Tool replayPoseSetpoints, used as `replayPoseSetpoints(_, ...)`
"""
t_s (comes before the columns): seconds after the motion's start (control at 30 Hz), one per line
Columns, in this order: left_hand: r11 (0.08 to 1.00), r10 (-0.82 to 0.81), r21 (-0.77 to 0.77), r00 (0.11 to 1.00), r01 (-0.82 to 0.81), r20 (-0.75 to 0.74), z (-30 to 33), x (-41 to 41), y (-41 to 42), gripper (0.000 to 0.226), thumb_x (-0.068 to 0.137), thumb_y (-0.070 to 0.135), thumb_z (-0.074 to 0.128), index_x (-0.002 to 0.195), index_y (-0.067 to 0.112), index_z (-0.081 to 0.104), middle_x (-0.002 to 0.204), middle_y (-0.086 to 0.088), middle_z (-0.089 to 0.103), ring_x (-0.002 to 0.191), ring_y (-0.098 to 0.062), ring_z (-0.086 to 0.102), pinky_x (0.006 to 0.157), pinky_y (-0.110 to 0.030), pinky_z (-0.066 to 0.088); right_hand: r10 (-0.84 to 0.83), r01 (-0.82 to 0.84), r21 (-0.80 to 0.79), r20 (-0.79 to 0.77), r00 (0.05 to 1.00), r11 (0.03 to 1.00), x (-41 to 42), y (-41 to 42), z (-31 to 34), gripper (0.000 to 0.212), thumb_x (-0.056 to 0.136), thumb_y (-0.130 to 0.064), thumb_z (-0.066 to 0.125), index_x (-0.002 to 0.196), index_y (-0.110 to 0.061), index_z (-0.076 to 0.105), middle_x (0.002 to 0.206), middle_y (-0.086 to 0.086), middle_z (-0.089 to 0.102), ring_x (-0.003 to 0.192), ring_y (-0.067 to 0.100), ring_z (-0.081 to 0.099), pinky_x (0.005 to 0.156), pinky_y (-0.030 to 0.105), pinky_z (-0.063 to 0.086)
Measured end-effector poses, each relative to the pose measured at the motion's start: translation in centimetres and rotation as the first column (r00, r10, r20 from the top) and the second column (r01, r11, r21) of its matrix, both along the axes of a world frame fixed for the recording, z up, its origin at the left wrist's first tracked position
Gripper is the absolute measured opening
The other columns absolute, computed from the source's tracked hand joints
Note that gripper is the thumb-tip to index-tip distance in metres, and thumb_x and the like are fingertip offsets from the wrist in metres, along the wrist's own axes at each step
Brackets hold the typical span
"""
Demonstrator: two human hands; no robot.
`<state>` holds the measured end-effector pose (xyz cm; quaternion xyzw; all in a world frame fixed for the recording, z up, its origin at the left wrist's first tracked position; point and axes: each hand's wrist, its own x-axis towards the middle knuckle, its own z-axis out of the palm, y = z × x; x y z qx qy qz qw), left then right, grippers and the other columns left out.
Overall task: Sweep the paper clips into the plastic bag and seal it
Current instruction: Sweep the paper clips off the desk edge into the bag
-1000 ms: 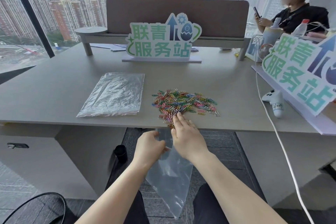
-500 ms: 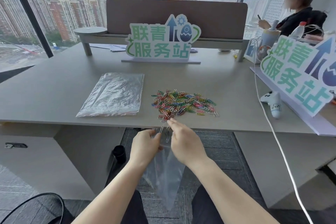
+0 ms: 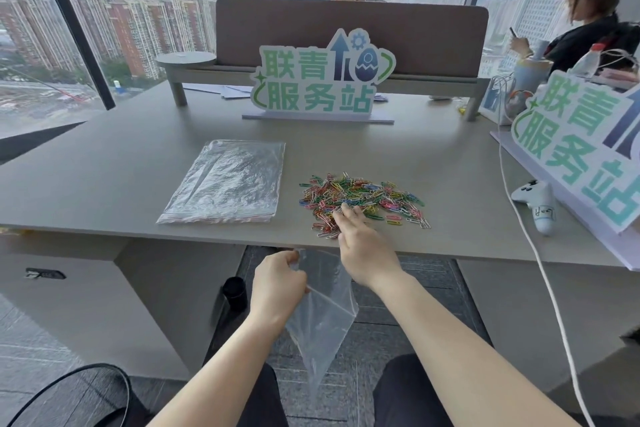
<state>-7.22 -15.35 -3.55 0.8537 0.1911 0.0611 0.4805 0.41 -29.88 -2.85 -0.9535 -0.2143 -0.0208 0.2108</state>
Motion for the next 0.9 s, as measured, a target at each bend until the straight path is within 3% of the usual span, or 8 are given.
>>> replayPoseSetpoints(0.07, 1.000, 0.005, -0.015, 1.000, -0.005, -0.004, 0.0, 0.1, 0.1, 0.057, 0.074, -0.002, 0.050, 0.128, 0.007, 0.063, 0.129, -0.006, 0.065, 0.078, -0.023, 0.074, 0.074, -0.032, 0.058, 0.013, -0.013, -0.016, -0.005, 1.000, 1.000, 0.1, 0.5, 0.0, 0.050, 0.104, -0.024, 0.023, 0.153, -0.019, 0.017, 0.162, -0.002, 0.007, 0.148, 0.013, -0.001, 0.117, 0.030, 0.005)
replayPoseSetpoints(0.23, 0.998, 0.020, -0.057, 1.000, -0.020, -0.002, 0.0, 0.3, 0.4, 0.057, 0.074, -0.005, 0.050, 0.129, 0.006, 0.061, 0.128, -0.010, 0.065, 0.072, -0.021, 0.074, 0.075, -0.037, 0.061, 0.036, -0.036, -0.027, 0.022, 0.999, 0.999, -0.2, 1.4, -0.2, 0.049, 0.104, -0.024, 0.024, 0.152, -0.016, 0.019, 0.161, -0.001, 0.012, 0.148, 0.015, 0.003, 0.116, 0.026, 0.001)
replayPoseSetpoints(0.37, 0.997, 0.033, -0.074, 0.999, -0.033, 0.001, 0.1, 0.3, 0.6, 0.056, 0.076, -0.005, 0.050, 0.129, 0.005, 0.061, 0.126, -0.010, 0.066, 0.058, -0.012, 0.072, 0.071, -0.033, 0.061, 0.058, -0.058, -0.026, 0.023, 0.998, 0.998, -0.6, 1.9, -0.2, 0.049, 0.104, -0.023, 0.025, 0.152, -0.016, 0.020, 0.161, -0.001, 0.013, 0.148, 0.015, 0.004, 0.116, 0.025, 0.001)
replayPoseSetpoints(0.67, 0.994, 0.044, -0.105, 0.999, -0.042, 0.023, -0.1, 0.4, 1.1, 0.055, 0.073, -0.004, 0.050, 0.126, 0.002, 0.063, 0.113, -0.010, 0.071, 0.061, -0.019, 0.073, 0.079, -0.044, 0.059, 0.089, -0.089, 0.015, 0.022, 0.996, 0.996, -2.5, 2.9, -0.7, 0.050, 0.103, -0.019, 0.027, 0.152, -0.013, 0.022, 0.161, 0.003, 0.015, 0.148, 0.016, 0.007, 0.120, 0.028, 0.005)
replayPoseSetpoints(0.9, 0.990, 0.046, -0.132, 0.998, -0.042, 0.033, -0.2, 0.4, 1.6, 0.055, 0.076, -0.005, 0.049, 0.129, 0.003, 0.061, 0.126, -0.011, 0.067, 0.057, -0.016, 0.073, 0.072, -0.040, 0.062, 0.127, -0.129, 0.050, 0.046, 0.991, 0.990, -4.9, 3.3, -1.1, 0.051, 0.100, -0.013, 0.030, 0.151, -0.013, 0.023, 0.161, 0.001, 0.015, 0.148, 0.013, 0.008, 0.119, 0.025, 0.007)
